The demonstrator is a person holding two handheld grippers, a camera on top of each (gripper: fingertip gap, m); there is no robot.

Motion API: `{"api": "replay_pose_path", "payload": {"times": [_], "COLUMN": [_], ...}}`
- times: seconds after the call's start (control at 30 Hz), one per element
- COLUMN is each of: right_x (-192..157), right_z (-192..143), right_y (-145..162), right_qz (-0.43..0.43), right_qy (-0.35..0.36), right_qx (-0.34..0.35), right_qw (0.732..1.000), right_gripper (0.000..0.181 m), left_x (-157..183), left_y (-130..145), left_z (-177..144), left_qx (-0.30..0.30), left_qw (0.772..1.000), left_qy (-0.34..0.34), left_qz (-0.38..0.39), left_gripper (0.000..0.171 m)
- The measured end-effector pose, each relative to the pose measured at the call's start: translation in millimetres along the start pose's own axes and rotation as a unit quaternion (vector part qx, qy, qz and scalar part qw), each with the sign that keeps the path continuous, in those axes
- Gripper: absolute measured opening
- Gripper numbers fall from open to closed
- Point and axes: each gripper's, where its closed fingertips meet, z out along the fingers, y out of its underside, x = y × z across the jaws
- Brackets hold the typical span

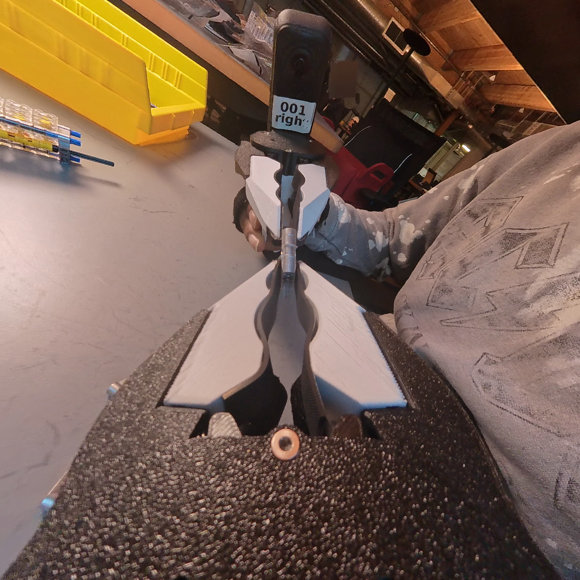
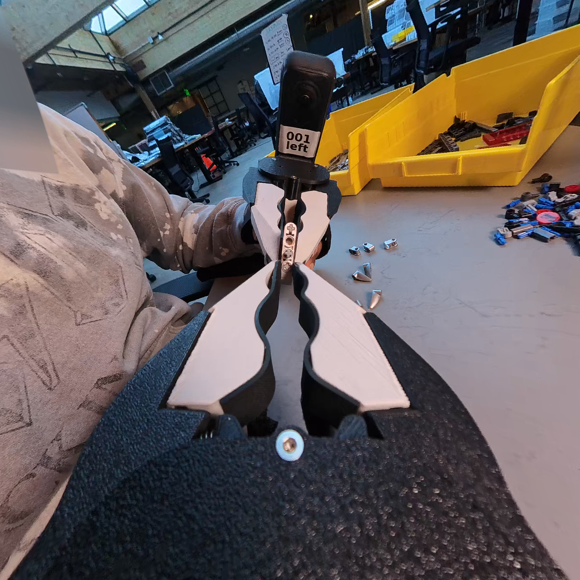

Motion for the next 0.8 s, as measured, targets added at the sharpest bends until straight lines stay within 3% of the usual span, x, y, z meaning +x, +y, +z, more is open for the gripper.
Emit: {"api": "replay_pose_path", "payload": {"times": [0.13, 0.33, 0.5, 0.6, 0.8], "right_x": [13, 13, 26, 32, 38], "right_z": [-27, -14, -14, -13, -7], "right_y": [-26, -14, -9, -7, -7], "right_qz": [0.015, 0.041, 0.122, 0.167, 0.21], "right_qy": [0.027, 0.021, 0.025, 0.022, 0.018], "right_qx": [0.068, 0.044, 0.055, 0.068, 0.092], "right_qw": [0.997, 0.998, 0.991, 0.983, 0.973], "right_gripper": [0.005, 0.005, 0.006, 0.006, 0.005], "left_x": [-9, -11, -28, -38, -41], "left_y": [4, 1, 3, 1, -7], "left_z": [-9, -3, -3, -5, -7], "left_qx": [0.002, 0.003, -0.015, -0.026, -0.045], "left_qw": [1.0, 1.0, 0.992, 0.971, 0.9], "left_qy": [-0.011, -0.014, -0.104, -0.175, -0.282], "left_qz": [-0.012, -0.008, 0.073, 0.16, 0.33], "left_gripper": [0.005, 0.005, 0.005, 0.005, 0.006]}}
